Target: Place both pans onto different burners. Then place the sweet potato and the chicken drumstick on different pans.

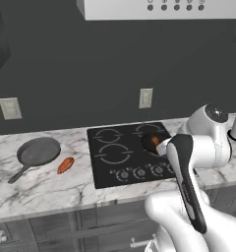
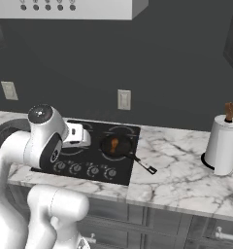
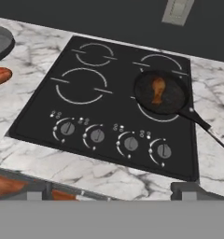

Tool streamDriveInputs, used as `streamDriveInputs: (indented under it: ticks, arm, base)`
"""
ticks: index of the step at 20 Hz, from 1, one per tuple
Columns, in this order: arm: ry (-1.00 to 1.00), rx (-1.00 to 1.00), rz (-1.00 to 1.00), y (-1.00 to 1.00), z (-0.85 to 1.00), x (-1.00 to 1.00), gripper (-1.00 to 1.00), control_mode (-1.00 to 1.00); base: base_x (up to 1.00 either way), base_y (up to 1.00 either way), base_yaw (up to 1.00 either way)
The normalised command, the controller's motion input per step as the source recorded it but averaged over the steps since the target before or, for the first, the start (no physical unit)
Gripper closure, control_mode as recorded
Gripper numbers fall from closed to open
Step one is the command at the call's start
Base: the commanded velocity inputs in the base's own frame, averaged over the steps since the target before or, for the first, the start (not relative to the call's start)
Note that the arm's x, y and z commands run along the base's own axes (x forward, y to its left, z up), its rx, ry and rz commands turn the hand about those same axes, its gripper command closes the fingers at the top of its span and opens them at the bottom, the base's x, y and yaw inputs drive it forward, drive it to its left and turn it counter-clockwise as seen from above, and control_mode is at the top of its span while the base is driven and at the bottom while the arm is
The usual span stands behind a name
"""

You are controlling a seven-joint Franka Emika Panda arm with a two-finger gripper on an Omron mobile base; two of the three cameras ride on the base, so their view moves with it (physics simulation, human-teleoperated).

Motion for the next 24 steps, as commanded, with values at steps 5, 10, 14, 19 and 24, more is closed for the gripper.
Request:
streamDriveInputs:
  ticks: [5,10,14,19,24]
  arm:
    - [-0.01,0.04,-0.02,0.12,0.00,-0.48,-1.00,-1.00]
    - [0.00,0.05,-0.03,0.08,0.01,-0.45,-1.00,-1.00]
    - [-0.01,0.01,-0.01,0.02,0.00,-0.11,-1.00,1.00]
    - [0.00,0.00,0.00,0.00,0.00,0.00,-1.00,1.00]
    - [0.00,0.00,0.00,0.00,0.00,0.00,-1.00,1.00]
  base:
    - [0.00,0.00,0.00]
    - [0.00,0.00,0.00]
    - [-0.29,0.14,-0.03]
    - [-0.15,0.57,-0.13]
    - [0.00,0.97,-0.17]
